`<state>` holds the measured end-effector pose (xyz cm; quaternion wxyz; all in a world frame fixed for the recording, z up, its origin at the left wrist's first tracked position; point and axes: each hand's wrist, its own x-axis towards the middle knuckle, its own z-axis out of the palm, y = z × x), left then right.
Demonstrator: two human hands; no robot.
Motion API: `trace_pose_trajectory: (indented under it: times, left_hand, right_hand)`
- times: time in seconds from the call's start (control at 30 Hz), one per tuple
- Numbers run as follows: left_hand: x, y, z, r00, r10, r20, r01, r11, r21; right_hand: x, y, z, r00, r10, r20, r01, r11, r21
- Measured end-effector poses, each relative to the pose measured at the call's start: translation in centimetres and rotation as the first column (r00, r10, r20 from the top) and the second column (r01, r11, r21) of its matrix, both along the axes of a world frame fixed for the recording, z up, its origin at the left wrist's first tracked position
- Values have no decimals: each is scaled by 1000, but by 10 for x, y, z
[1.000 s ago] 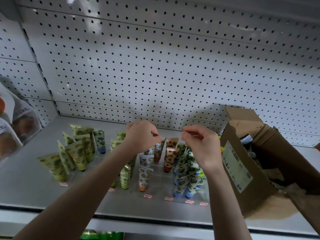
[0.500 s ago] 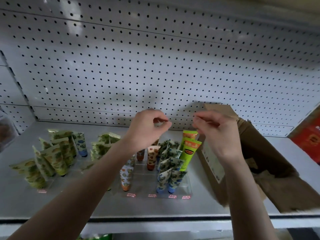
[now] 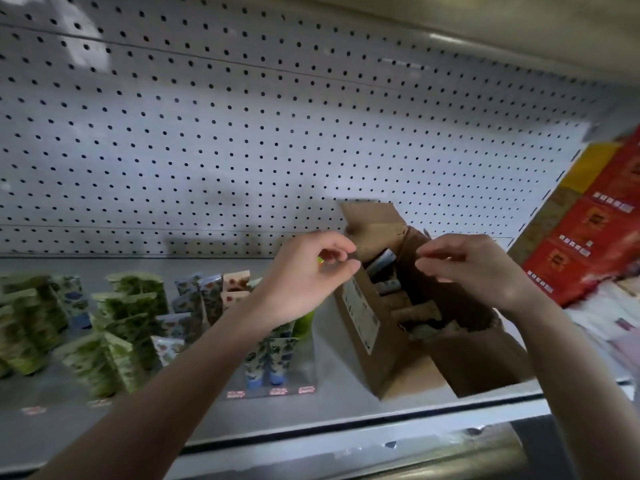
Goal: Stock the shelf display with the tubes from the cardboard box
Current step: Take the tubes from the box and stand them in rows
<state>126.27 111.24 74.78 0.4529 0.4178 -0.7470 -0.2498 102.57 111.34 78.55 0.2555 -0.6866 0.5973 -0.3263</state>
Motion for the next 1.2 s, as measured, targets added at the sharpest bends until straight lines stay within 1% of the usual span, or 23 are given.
trace_pose_trajectory:
  times: [0.03, 0.1, 0.2, 0.27, 0.33, 0.4, 0.53, 0.6, 0.77, 0.83, 0.87, 0.9, 0.93, 1.0, 1.03, 1.1, 1.2]
  left_hand:
    - [-6, 1, -2, 1000, -10, 4, 10, 1000, -3]
    - [-15, 2, -5, 1000, -21, 6, 21, 1000, -6]
    - [-22, 2, -7, 1000, -6, 27, 6, 1000, -13]
    - [-25, 3, -8, 999, 23, 36, -23, 1000, -4]
    - [-25, 4, -9, 998, 54, 36, -54, 999, 9]
    - [-25, 5, -10, 995, 87, 39, -87, 996, 8]
    - [-24, 6, -12, 984, 153, 94, -156, 988, 18]
    - [-23, 6, -13, 978, 175, 111, -179, 984, 28]
    - [-21, 6, -14, 977, 184, 103, -191, 980, 59]
    - [-20, 6, -14, 977, 192, 97, -198, 978, 65]
    - [-20, 7, -14, 977, 191, 97, -197, 978, 65]
    - [-20, 8, -14, 978, 187, 95, -193, 979, 67]
    - [-21, 9, -14, 980, 181, 89, -187, 980, 70]
    - [-22, 11, -13, 984, 166, 65, -171, 982, 74]
    - [-23, 12, -12, 986, 158, 53, -161, 984, 80]
    - [-24, 14, -10, 991, 129, 33, -132, 986, 102]
    - [-27, 19, -6, 995, 92, 30, -94, 991, 94]
  right_hand:
    - [-6, -4, -1, 993, 19, -121, -17, 1000, 18]
    - [-16, -13, -5, 939, 71, -337, -47, 996, 80]
    - [-24, -30, -15, 821, 161, -548, -73, 981, 180]
    - [-25, -41, -22, 733, 205, -648, -78, 972, 220]
    - [-21, -49, -29, 629, 258, -734, -88, 961, 262]
    - [-16, -54, -34, 534, 309, -787, -76, 945, 319]
    - [-11, -60, -49, 456, 364, -812, -30, 918, 395]
    - [-10, -63, -55, 442, 376, -814, -32, 914, 405]
    - [-10, -64, -54, 468, 384, -796, -88, 917, 390]
    - [-14, -62, -43, 523, 392, -757, -163, 917, 363]
    - [-16, -59, -36, 573, 391, -720, -200, 919, 340]
    - [-18, -57, -27, 642, 376, -669, -219, 925, 310]
    - [-21, -53, -19, 730, 349, -588, -220, 934, 281]
    - [-23, -44, -2, 894, 264, -362, -192, 956, 223]
    - [-23, -39, 5, 944, 216, -249, -169, 966, 196]
    - [-20, -30, 16, 989, 128, -75, -118, 984, 132]
    - [-5, -14, 33, 993, 55, 102, -61, 997, 56]
